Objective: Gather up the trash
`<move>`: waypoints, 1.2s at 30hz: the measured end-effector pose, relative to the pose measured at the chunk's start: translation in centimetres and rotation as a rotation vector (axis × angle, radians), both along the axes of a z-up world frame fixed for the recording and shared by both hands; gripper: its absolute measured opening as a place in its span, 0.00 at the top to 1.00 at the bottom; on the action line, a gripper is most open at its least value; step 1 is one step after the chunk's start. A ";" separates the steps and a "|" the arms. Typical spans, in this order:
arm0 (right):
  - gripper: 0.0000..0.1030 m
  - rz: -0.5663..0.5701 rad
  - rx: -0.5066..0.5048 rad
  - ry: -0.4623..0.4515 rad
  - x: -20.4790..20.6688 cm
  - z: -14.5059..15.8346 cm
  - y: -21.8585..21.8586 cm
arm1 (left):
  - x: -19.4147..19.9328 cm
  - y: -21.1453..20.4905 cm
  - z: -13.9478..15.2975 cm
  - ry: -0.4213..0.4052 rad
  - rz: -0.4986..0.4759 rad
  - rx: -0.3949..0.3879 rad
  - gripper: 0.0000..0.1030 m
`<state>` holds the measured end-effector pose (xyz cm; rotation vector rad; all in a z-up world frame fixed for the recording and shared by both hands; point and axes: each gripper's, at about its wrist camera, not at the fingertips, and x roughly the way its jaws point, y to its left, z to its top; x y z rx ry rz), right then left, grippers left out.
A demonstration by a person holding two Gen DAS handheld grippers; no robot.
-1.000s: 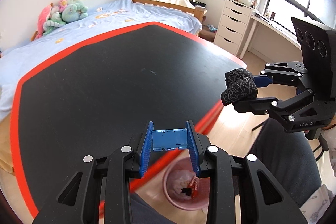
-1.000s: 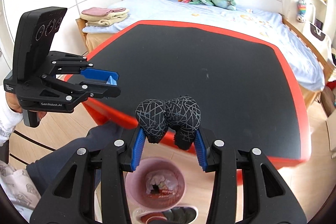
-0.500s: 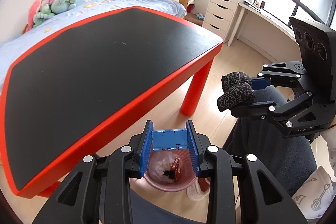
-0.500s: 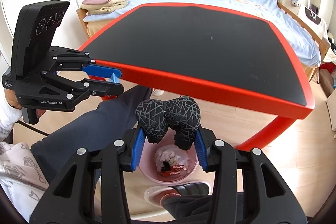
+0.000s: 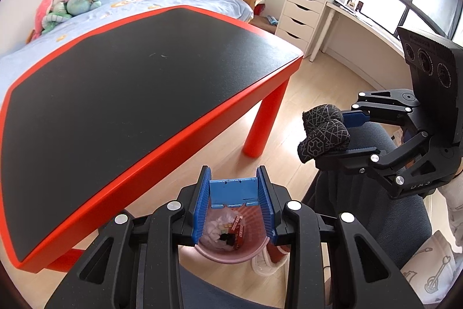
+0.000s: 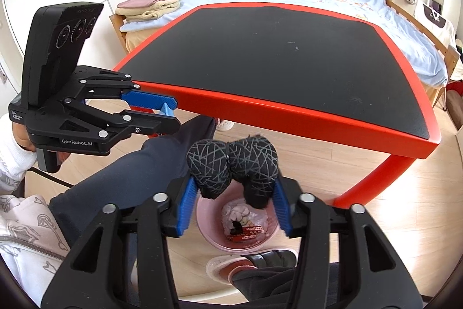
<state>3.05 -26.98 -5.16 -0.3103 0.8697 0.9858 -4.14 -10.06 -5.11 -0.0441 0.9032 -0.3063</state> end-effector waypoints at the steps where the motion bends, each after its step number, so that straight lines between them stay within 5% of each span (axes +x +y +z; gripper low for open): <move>1: 0.40 -0.004 0.004 0.006 0.2 -0.1 -0.1 | 0.0 0.0 -0.1 -0.001 0.003 0.007 0.61; 3: 0.22 -0.019 0.005 0.002 0.3 -0.2 -0.2 | 0.1 0.4 -0.2 -0.005 0.019 0.004 0.25; 5: 0.11 -0.040 0.013 0.013 0.5 -0.3 -0.4 | 0.1 0.7 -0.2 -0.015 0.039 -0.013 0.14; 25: 0.03 -0.125 -0.003 0.045 0.8 -0.6 0.2 | -0.6 2.4 0.7 -0.021 0.119 -0.029 0.07; 36: 0.03 -0.176 0.044 -0.035 3.7 3.3 1.6 | 0.2 6.3 3.2 -0.075 0.237 0.005 0.07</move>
